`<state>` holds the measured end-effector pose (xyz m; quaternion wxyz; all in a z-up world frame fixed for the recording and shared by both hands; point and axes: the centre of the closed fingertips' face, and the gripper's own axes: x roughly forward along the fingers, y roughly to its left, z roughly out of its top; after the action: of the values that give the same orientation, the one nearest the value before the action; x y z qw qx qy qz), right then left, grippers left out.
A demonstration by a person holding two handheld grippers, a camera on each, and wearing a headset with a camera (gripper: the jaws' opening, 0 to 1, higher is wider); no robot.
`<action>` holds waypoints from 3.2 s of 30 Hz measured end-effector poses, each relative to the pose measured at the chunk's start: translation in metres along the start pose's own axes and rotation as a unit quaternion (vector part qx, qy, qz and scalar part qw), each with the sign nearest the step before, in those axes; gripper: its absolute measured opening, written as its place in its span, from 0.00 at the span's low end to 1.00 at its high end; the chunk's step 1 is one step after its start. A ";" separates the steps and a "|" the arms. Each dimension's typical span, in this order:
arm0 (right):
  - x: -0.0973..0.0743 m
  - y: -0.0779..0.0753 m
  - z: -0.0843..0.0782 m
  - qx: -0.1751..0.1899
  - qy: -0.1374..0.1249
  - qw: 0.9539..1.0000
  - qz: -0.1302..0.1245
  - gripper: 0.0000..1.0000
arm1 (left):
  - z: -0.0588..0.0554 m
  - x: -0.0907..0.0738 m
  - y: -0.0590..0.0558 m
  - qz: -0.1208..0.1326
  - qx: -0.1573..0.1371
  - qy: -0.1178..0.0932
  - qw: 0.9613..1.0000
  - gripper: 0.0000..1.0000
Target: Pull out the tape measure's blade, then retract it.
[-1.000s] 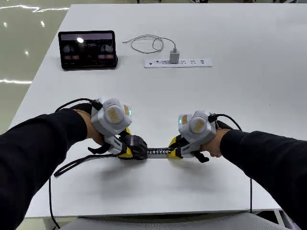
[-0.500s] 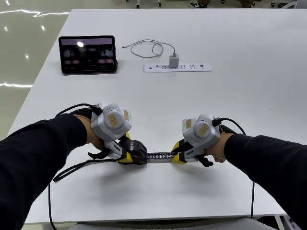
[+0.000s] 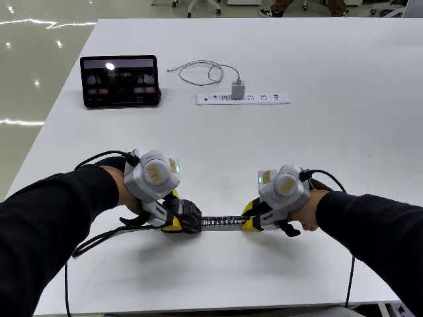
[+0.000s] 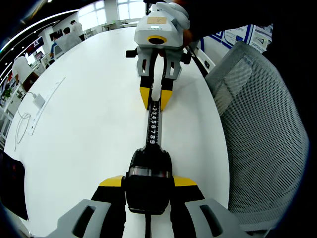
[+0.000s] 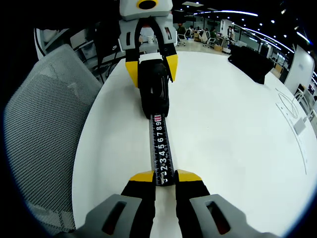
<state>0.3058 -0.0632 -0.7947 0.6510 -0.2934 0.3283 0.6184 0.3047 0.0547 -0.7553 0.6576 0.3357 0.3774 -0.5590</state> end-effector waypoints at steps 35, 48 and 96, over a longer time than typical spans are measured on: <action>-0.019 -0.005 -0.024 0.011 0.011 1.000 -0.003 0.10 | 0.001 0.000 -0.003 0.001 -0.001 0.006 1.000 0.30; -0.024 -0.006 -0.031 0.012 0.016 1.000 -0.006 0.10 | 0.001 0.000 -0.004 0.002 -0.003 0.004 1.000 0.30; -0.046 -0.008 -0.058 0.017 0.024 1.000 -0.012 0.10 | 0.001 0.001 -0.002 0.000 -0.005 0.006 1.000 0.30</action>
<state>0.3094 -0.1378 -0.7943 0.6554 -0.3007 0.3504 0.5977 0.3028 0.0533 -0.7559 0.6568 0.3358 0.3838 -0.5555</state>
